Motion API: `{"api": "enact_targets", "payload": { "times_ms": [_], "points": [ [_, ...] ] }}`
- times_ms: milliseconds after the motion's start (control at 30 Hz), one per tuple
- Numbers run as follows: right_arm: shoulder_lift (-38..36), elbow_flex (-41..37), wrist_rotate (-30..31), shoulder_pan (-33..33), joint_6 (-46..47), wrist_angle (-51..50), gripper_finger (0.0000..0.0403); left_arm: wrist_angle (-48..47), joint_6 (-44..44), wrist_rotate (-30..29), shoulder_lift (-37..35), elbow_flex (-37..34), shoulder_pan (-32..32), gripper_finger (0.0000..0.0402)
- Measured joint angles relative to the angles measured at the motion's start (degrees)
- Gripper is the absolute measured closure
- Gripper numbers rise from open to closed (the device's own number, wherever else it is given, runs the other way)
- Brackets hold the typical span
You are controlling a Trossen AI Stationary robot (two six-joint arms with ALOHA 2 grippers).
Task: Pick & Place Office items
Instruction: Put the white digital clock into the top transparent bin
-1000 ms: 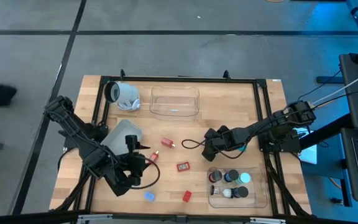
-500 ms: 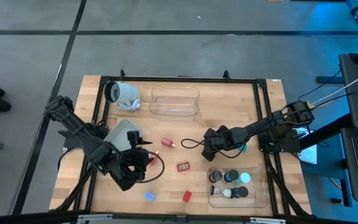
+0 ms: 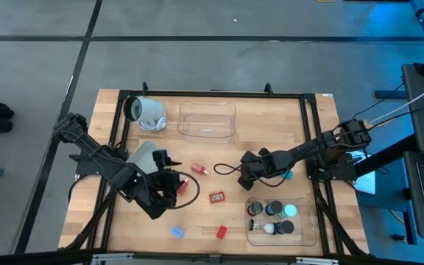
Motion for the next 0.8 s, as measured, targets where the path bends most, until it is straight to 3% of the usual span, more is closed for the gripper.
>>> {"api": "enact_targets", "payload": {
  "times_ms": [267, 467, 600, 800],
  "points": [
    [-3.03, 7.86, -0.23, -0.79, -7.00, -3.72, 0.0251, -0.66, -1.19, 0.16, -0.20, 0.00, 1.62, 0.0114],
    [-5.92, 15.91, 6.90, -4.35, -15.59, -3.54, 0.0251, -3.03, -4.30, -0.34, -2.47, 0.00, 2.20, 0.0114],
    [-5.57, 19.93, 9.20, -9.84, -22.17, 2.97, 0.0251, -3.25, -5.69, -1.78, -4.50, 0.00, 2.20, 0.0114],
    [-1.43, 20.14, 4.13, -20.13, -25.27, 15.95, 0.0251, -3.15, -6.65, -2.57, -6.83, 0.00, 2.20, 0.0114]
  ]
}}
